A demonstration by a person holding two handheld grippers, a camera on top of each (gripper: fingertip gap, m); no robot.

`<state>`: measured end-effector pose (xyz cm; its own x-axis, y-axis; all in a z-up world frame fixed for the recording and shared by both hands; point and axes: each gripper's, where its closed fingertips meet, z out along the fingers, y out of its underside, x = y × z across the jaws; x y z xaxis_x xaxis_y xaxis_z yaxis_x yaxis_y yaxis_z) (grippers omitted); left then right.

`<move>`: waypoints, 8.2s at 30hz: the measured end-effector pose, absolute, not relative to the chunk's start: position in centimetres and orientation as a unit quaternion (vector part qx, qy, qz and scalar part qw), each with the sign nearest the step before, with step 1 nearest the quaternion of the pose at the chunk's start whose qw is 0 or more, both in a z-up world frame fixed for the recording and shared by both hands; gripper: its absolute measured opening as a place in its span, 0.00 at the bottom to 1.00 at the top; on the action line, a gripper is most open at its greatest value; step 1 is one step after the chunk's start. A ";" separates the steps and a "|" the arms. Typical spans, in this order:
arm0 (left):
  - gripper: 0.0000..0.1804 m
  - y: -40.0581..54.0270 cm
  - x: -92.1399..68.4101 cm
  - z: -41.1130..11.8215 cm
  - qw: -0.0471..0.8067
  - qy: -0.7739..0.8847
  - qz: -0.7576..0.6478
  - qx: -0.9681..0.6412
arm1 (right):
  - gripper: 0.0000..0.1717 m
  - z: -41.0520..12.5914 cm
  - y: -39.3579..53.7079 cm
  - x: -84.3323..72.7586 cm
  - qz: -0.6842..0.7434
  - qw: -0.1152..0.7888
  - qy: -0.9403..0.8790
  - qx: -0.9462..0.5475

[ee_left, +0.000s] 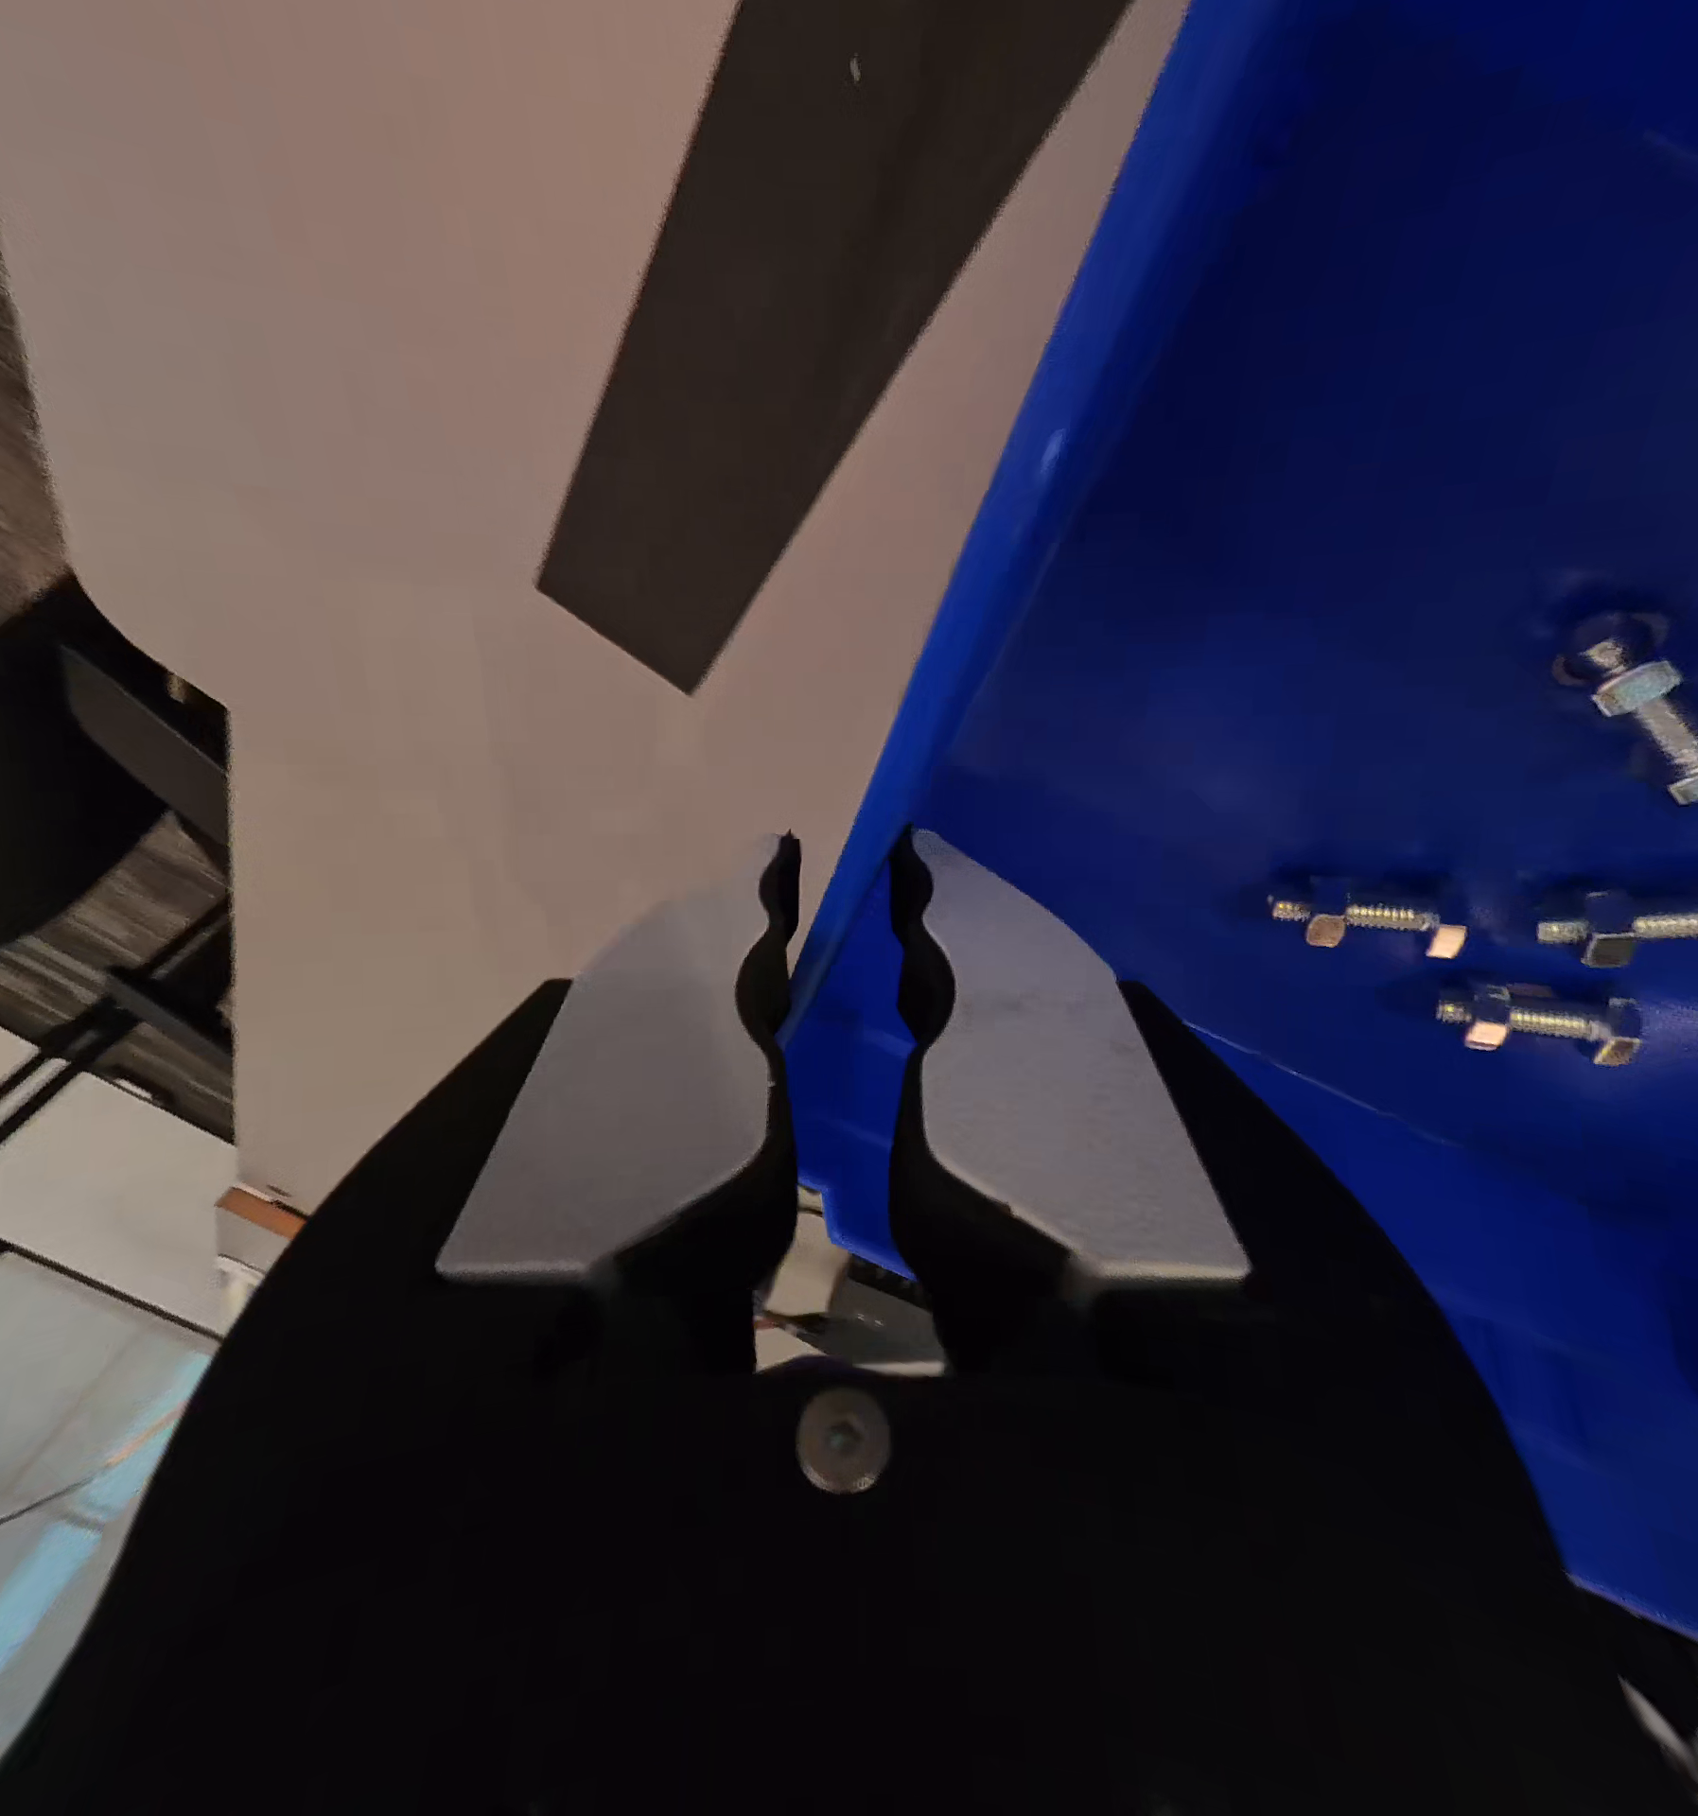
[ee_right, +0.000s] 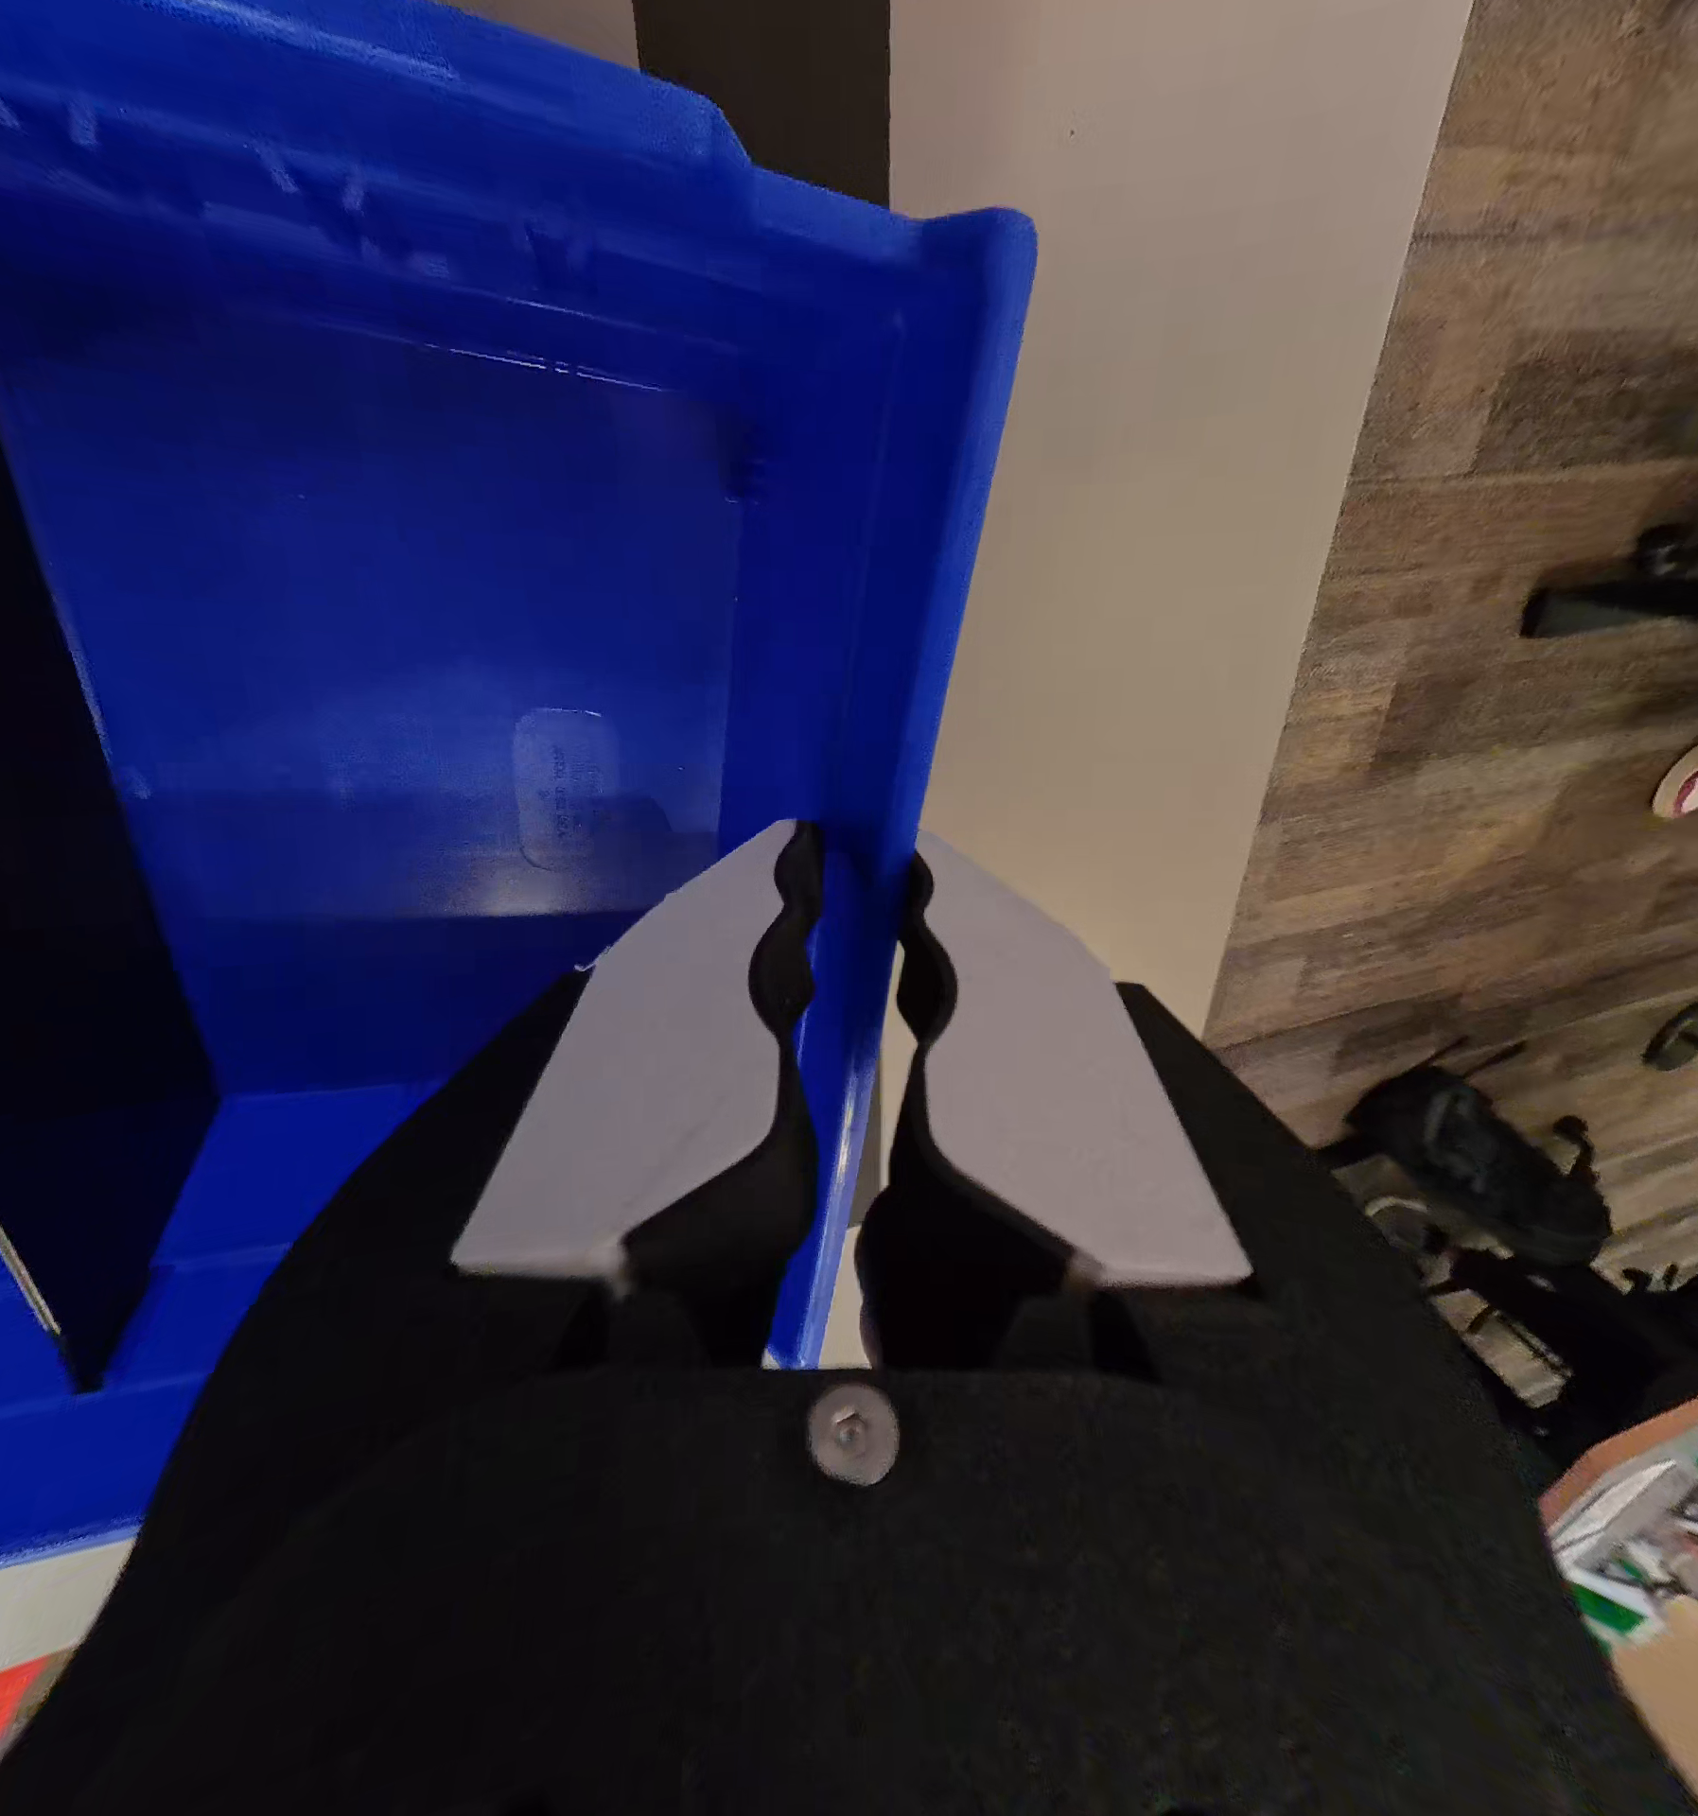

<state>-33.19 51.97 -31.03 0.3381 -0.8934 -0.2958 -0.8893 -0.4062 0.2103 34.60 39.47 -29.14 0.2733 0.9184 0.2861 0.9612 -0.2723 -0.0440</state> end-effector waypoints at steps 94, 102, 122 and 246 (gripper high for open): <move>0.04 44.0 -34.1 -35.3 -0.166 -0.233 0.014 0.958 | 0.07 -21.9 26.9 31.4 -0.148 0.387 -0.416 -0.809; 0.04 43.3 -33.6 -35.0 -0.192 -0.256 0.027 0.947 | 0.06 -21.3 24.8 28.9 -0.125 0.404 -0.418 -0.804; 0.03 32.9 -25.1 -24.6 -0.441 -0.491 -0.065 0.749 | 0.07 -19.8 18.1 16.4 0.124 0.460 -0.415 -0.775; 0.10 14.4 0.2 -23.8 -0.426 -0.533 0.439 0.584 | 0.20 -20.8 15.6 -2.3 0.492 0.534 -0.405 -0.556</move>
<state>0.16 14.44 -23.84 0.0460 -0.9973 0.0574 -0.2490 -0.0670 -0.9662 -2.34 15.60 -20.79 0.1872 0.9756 -0.1144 -0.0752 -0.1019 -0.9920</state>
